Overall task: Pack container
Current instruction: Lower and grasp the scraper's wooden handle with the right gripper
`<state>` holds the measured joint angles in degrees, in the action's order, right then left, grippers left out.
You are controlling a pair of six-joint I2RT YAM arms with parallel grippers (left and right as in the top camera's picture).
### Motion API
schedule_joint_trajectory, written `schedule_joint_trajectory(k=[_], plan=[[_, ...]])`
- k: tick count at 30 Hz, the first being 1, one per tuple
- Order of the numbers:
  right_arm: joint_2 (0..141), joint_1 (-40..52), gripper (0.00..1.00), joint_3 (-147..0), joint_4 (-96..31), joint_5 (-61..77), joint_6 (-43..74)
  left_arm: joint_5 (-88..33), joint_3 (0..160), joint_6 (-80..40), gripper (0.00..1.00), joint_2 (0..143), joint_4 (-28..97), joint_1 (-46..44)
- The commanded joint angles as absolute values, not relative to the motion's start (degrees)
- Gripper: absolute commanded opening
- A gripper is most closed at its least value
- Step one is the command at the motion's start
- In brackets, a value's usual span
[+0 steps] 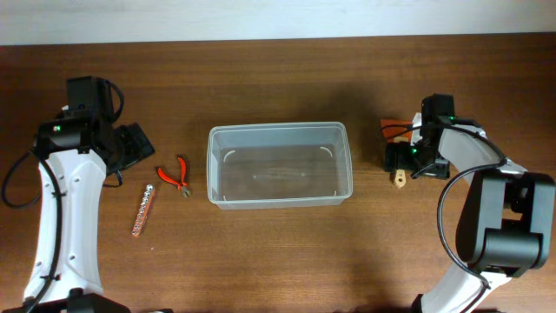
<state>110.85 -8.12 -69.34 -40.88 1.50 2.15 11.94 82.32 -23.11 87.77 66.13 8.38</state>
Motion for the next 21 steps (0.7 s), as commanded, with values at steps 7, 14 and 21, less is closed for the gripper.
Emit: schedule_joint_trajectory(k=[7, 14, 21], plan=[[113.86, -5.65, 0.99, -69.49, -40.27, 8.25, -2.57, 11.35, 82.43, -22.22, 0.99, 87.53, 65.95, 8.54], [113.86, -5.19, 0.88, -69.49, -40.49, 8.67, -2.26, 11.35, 82.43, -22.22, 0.99, 87.53, 65.95, 8.54], [113.86, -5.21, 0.62, -69.49, -41.52, 8.64, -2.09, 11.35, 82.43, -22.22, 0.99, 87.53, 65.91, 8.54]])
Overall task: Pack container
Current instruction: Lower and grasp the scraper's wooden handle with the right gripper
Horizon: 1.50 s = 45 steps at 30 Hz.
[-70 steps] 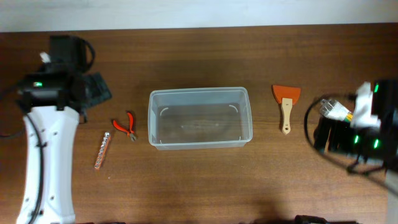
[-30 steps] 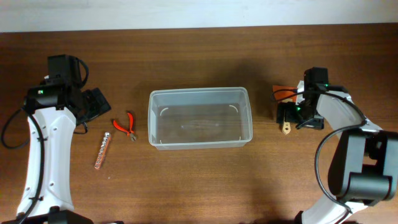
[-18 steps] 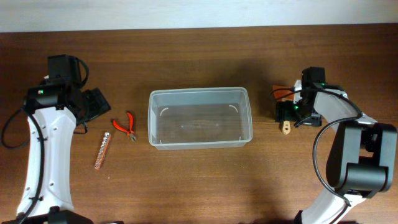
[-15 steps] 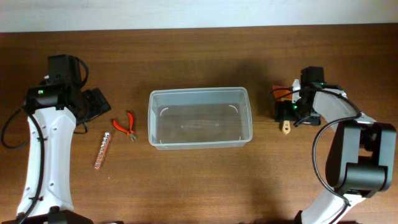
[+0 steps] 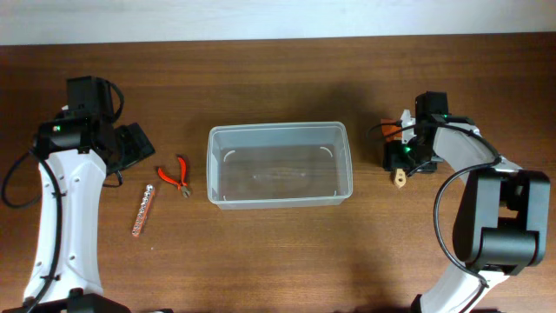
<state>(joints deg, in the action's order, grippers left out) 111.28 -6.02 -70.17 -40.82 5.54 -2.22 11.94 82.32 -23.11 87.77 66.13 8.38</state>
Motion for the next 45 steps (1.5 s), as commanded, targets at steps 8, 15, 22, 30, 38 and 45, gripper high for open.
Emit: schedule_joint_trajectory(k=[8, 15, 22, 30, 38, 45], plan=[[113.86, -5.21, 0.36, -69.49, -42.57, 8.60, -2.11, 11.35, 82.43, -22.22, 0.99, 87.53, 65.73, 8.54], [113.86, -5.21, 0.25, -69.49, -43.20, 8.60, -2.11, 11.33, 82.43, -22.22, 0.99, 87.53, 65.78, 8.54], [113.86, -5.21, 0.18, -69.49, -43.27, 8.60, -2.09, 11.35, 82.43, -22.20, 0.99, 87.53, 65.78, 8.54], [113.86, -5.21, 0.04, -69.49, -43.00, 8.60, -2.09, 11.38, 82.43, -22.20, 0.99, 87.53, 65.78, 8.54], [113.38, -5.21, 0.04, -73.21, -47.18, 8.32, -1.06, 11.57, 82.43, -22.17, 0.99, 87.53, 65.76, 8.54], [107.35, -4.64, 0.04, -95.35, -63.26, 7.99, -2.94, 11.77, 82.43, -19.59, 0.99, 87.53, 65.76, 8.54]])
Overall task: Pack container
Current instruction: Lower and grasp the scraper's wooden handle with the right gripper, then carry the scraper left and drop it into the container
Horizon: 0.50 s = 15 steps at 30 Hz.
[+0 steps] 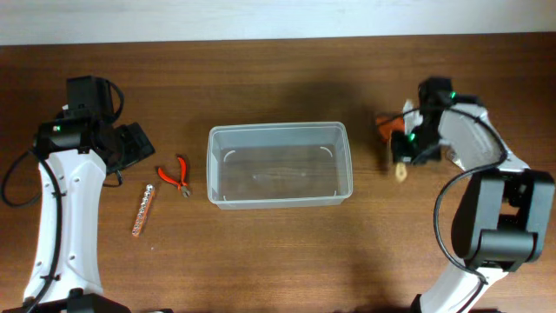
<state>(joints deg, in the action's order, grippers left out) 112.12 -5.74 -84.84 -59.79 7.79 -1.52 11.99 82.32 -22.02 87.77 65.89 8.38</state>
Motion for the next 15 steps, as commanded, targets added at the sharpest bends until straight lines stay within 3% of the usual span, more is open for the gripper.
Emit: schedule_joint_trajectory(k=[1, 5, 15], plan=[[106.45, -4.05, 0.04, -98.00, -64.95, 7.97, -4.36, 11.77, 82.43, -19.59, 0.99, 87.53, 65.76, 8.54], [102.67, 4.95, 0.04, -108.57, -74.35, 8.21, -15.11, 11.77, 82.43, -19.62, 0.99, 87.53, 65.73, 8.54], [103.42, 29.12, 0.04, -107.46, -81.84, 6.79, -40.47, 11.77, 82.43, -19.62, 0.99, 87.53, 65.78, 8.54]])
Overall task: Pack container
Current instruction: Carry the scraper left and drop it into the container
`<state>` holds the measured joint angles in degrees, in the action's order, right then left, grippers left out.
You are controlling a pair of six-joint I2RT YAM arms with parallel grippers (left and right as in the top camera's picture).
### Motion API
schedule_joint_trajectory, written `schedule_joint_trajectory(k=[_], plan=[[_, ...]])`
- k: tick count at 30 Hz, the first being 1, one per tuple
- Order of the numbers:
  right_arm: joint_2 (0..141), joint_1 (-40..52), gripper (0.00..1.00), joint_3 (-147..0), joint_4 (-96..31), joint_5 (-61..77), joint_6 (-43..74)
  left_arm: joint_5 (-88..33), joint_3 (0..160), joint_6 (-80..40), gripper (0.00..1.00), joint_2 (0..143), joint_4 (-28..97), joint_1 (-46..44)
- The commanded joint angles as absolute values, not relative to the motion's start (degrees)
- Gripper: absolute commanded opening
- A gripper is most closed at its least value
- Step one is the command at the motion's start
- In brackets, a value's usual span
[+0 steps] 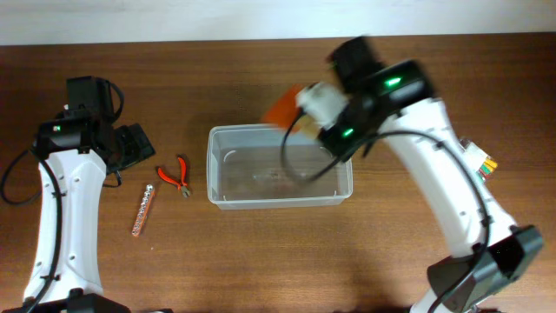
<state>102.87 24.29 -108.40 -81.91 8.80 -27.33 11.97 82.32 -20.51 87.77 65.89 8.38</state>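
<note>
The clear plastic container stands at the table's middle. My right gripper hangs blurred over its far rim, shut on an orange-handled tool that sticks out to the left above the rim. Left of the container lie small red-handled pliers and a speckled metal rod. My left gripper hovers just left of the pliers, jaws apart and holding nothing.
A small multicoloured item lies on the table at the right, beside the right arm's forearm. The left arm's cable loops near the table's left edge. A pale wall strip runs along the back.
My right gripper has moved from the table's right side to above the container's far rim, carrying the orange tool. The small multicoloured item now shows at the right. The left arm is unmoved.
First my right gripper was low on the orange tool at the table's right side. Then it sat closer on it, then stood slightly higher with the tool lifted. Now it holds the tool over the container. The left arm, pliers and rod stayed put.
</note>
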Motion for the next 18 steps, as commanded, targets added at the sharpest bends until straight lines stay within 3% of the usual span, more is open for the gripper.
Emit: schedule_joint_trajectory(k=[1, 18], plan=[[103.77, 30.41, 0.04, -107.00, -81.08, 5.19, -41.65, 11.77, 82.43, -19.62, 0.99, 87.53, 65.78, 8.54], [116.07, 31.11, 0.04, -92.49, -62.13, 3.66, -46.70, 11.77, 82.43, -19.62, 0.99, 87.53, 65.78, 8.54]])
